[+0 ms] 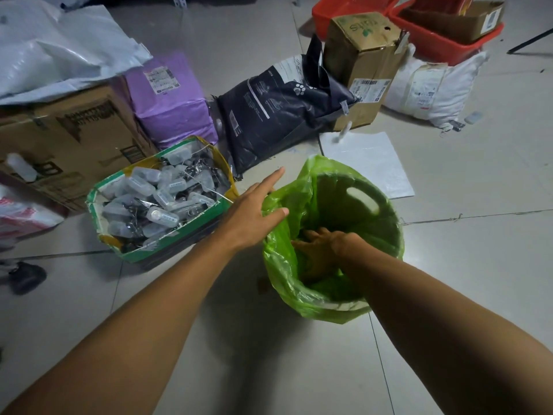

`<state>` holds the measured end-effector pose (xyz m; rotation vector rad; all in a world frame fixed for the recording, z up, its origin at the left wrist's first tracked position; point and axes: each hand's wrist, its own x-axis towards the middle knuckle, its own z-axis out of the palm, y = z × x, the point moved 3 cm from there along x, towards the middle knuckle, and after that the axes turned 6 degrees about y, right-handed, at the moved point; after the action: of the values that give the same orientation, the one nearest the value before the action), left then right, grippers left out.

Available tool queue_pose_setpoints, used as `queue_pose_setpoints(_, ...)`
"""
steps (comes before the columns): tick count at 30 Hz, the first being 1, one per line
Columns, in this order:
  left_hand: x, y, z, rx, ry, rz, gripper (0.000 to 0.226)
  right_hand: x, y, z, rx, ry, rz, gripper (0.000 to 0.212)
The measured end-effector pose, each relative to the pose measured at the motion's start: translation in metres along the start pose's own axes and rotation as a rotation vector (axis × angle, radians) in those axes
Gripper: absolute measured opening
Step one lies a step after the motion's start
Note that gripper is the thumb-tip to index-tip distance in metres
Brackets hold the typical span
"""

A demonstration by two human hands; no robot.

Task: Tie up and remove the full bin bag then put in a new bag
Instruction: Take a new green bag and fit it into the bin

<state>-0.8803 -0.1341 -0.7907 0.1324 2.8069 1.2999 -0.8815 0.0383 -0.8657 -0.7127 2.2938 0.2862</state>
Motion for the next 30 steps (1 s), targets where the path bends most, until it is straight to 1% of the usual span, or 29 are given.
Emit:
queue_pose_setpoints(3, 0.001, -0.001, 0.002, -0.036, 0.017, 0.002, 0.06, 0.007, 0.0, 0.002, 0.023, -0.038, 0.014, 0.105)
queue_pose_setpoints(7, 0.004, -0.005, 0.0, -0.093, 0.163, -0.015, 0.019, 0.015, -0.003, 0.004, 0.054, -0.05, 0.018, 0.107)
queue_pose_setpoints(8, 0.006, -0.004, 0.0, -0.098, 0.197, -0.014, 0.018, 0.016, -0.004, 0.002, 0.072, -0.05, 0.006, 0.106)
queue_pose_setpoints(9, 0.008, -0.003, -0.001, -0.104, 0.227, -0.017, 0.021, 0.016, -0.005, 0.001, 0.096, -0.045, -0.009, 0.103)
queue_pose_setpoints(12, 0.015, -0.001, -0.002, -0.132, 0.294, -0.057, 0.036, 0.018, -0.007, -0.006, 0.163, 0.015, -0.066, 0.076)
queue_pose_setpoints(14, 0.02, -0.001, 0.001, -0.217, 0.291, -0.178, 0.041, 0.019, -0.005, -0.009, 0.203, 0.058, -0.072, 0.062)
queue_pose_setpoints(16, 0.024, -0.007, 0.005, -0.323, 0.309, -0.361, 0.037, 0.021, -0.003, -0.011, 0.26, 0.075, -0.05, 0.057)
queue_pose_setpoints(18, 0.024, -0.015, 0.009, -0.347, 0.278, -0.494, 0.029, 0.023, 0.0, -0.011, 0.302, 0.066, -0.031, 0.056)
queue_pose_setpoints(21, 0.019, -0.024, 0.018, -0.294, 0.144, -0.552, 0.035, 0.025, 0.002, -0.007, 0.31, 0.029, -0.018, 0.061)
queue_pose_setpoints(23, 0.019, -0.024, 0.017, -0.237, 0.146, -0.521, 0.031, 0.026, 0.002, -0.003, 0.305, 0.024, -0.015, 0.062)
queue_pose_setpoints(25, 0.023, -0.02, 0.008, -0.203, 0.219, -0.466, 0.016, 0.026, 0.003, -0.003, 0.297, 0.043, -0.016, 0.061)
queue_pose_setpoints(26, 0.026, -0.015, 0.002, -0.182, 0.272, -0.42, 0.012, 0.025, 0.003, -0.003, 0.294, 0.052, -0.021, 0.06)
queue_pose_setpoints(28, 0.03, -0.004, -0.008, -0.14, 0.362, -0.259, 0.018, 0.024, 0.003, -0.005, 0.288, 0.076, -0.032, 0.058)
queue_pose_setpoints(30, 0.032, 0.01, -0.013, -0.098, 0.389, -0.063, 0.026, 0.022, 0.004, -0.007, 0.287, 0.101, -0.04, 0.058)
